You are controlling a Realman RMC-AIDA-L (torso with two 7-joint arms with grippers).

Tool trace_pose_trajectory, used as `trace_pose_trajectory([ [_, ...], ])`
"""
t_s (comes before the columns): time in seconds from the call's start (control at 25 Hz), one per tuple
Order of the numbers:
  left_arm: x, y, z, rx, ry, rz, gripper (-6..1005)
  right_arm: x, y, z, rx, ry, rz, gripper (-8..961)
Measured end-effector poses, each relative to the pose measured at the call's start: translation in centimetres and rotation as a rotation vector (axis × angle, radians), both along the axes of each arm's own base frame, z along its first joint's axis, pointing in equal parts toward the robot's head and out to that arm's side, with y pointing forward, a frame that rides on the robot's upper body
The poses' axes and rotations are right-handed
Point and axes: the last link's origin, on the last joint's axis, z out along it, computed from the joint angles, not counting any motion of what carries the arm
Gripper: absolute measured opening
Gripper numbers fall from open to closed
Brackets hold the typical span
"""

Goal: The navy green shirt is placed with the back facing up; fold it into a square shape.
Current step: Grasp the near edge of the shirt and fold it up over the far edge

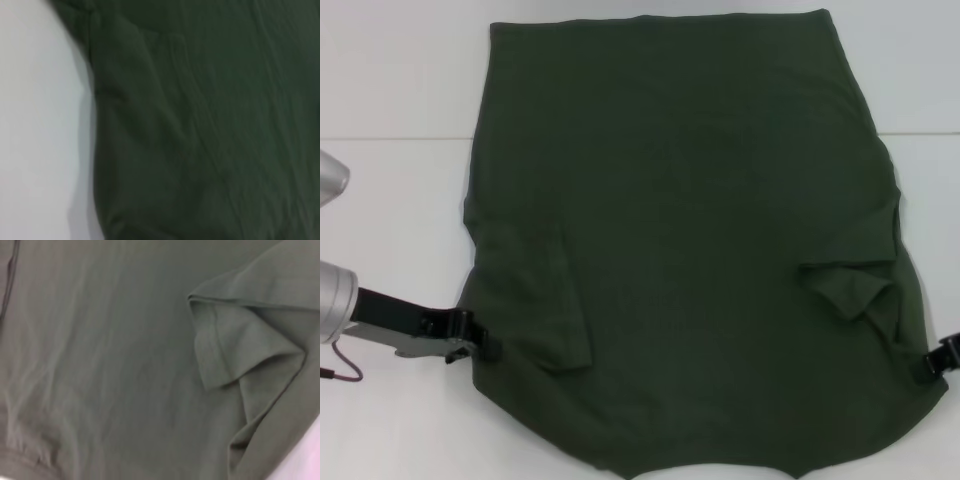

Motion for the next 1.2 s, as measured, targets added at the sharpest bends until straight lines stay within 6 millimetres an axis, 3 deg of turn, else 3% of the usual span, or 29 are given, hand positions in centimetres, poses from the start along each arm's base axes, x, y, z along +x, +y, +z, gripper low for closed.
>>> trace_pose_trajectory([
  [0.2, -0.3, -1.2, 0.4, -0.064, -0.075, 0.020, 47, -0.5, -1.3, 0.2, -0.118, 0.033, 0.047, 56],
  [0.56, -0.3, -6.0, 1.8, -0.260, -0.252, 0.037, 48, -0.4, -5.8, 1.0, -0.374, 0.147, 0.093, 56],
  [0.84, -0.9, -9.4, 1.2, -0.445, -0.251, 0.097, 49, 0.7, -8.1, -0.4, -0.516, 0.164, 0.102, 56],
  [1.04, 0.1, -8.7, 0.8, -0.441, -0.279, 0.062, 50, 0.5, -7.9, -0.8, -0.498, 0.184, 0.107, 57],
  [1.2, 1.9, -6.2, 1.2, -0.337, -0.358, -0.014, 50, 0.3, -6.8, 0.0, -0.369, 0.245, 0.097, 57],
])
